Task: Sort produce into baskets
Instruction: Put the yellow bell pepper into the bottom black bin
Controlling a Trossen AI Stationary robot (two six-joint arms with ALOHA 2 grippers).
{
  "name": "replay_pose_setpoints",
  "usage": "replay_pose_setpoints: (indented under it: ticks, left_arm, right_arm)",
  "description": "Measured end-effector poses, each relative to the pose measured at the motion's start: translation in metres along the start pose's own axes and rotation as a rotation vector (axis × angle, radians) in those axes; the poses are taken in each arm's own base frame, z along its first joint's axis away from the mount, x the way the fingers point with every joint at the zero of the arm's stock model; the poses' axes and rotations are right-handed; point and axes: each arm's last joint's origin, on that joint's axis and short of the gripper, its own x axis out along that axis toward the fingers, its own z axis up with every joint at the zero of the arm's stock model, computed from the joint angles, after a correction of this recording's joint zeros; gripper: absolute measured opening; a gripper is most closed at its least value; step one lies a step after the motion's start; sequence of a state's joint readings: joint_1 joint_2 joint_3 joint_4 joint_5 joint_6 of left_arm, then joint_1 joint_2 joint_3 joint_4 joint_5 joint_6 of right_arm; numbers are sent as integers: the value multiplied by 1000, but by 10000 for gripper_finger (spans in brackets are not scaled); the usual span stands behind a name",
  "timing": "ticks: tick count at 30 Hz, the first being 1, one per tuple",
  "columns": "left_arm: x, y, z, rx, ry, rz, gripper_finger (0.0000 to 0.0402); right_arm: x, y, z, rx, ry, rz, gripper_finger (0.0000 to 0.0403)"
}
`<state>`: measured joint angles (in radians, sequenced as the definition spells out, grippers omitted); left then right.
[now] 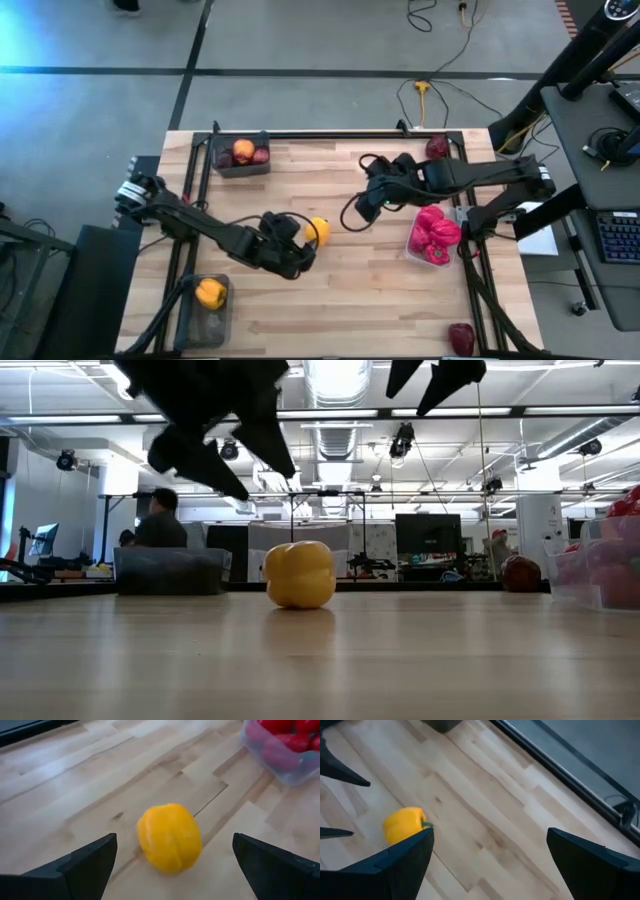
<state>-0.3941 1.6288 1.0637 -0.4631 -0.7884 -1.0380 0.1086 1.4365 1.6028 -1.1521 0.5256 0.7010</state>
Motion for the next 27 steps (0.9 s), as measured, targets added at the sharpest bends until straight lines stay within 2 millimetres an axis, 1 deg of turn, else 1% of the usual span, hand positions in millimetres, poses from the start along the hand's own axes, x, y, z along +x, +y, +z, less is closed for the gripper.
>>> replay_pose_setpoints:
  ticks: [4,8,11,17,21,24,27]
  left_arm:
    - [19,-10,-10,3,-20,-8,378]
    - [33,-20,-14,18,-45,-19,378]
    - [45,-19,-14,-21,-50,24,378]
    - [71,-12,-17,-8,-32,113,378]
    - [86,-14,-19,-17,46,96,378]
    - [96,-16,-26,-21,87,99,378]
    - [105,-16,-33,-70,145,103,378]
  right_arm:
    - [1,6,-8,10,33,-11,380]
    - [2,14,-16,10,56,-14,380]
    - [0,18,-22,3,79,-13,380]
    - [-7,24,-34,10,112,-25,380]
    - [-11,27,-40,24,120,-25,380]
    - [-12,29,-42,30,117,-26,380]
    - [-13,30,-43,27,116,-24,380]
